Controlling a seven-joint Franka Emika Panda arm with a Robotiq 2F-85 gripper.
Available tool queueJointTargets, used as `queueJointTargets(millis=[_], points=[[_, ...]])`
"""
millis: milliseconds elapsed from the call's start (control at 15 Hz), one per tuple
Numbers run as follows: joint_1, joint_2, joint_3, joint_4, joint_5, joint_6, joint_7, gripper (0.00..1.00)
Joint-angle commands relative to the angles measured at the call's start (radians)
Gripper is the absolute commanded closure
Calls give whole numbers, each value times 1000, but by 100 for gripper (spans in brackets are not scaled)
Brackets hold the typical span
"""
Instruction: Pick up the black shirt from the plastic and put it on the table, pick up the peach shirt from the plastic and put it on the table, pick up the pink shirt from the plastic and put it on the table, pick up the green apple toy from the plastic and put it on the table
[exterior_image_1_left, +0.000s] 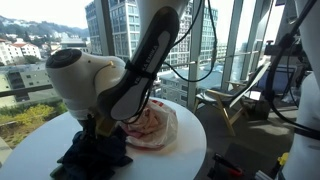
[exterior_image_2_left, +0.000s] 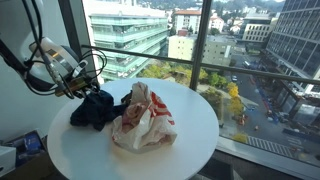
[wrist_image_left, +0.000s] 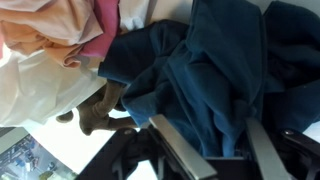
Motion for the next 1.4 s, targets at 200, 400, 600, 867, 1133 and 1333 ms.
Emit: queueJointTargets(millis=[200, 400, 600, 867, 1133, 1333], points=[[-58, -216, -147, -178, 246, 72, -63, 0], [-77, -225, -209, -192, 259, 80, -60, 0], [-89, -239, -242, -213, 268, 72, -63, 0], [-85, -280, -240, -310, 295, 72, -94, 0], [-92, -232, -245, -307, 247, 118, -44, 0], [-93, -198, -261, -262, 206, 103, 4, 0]])
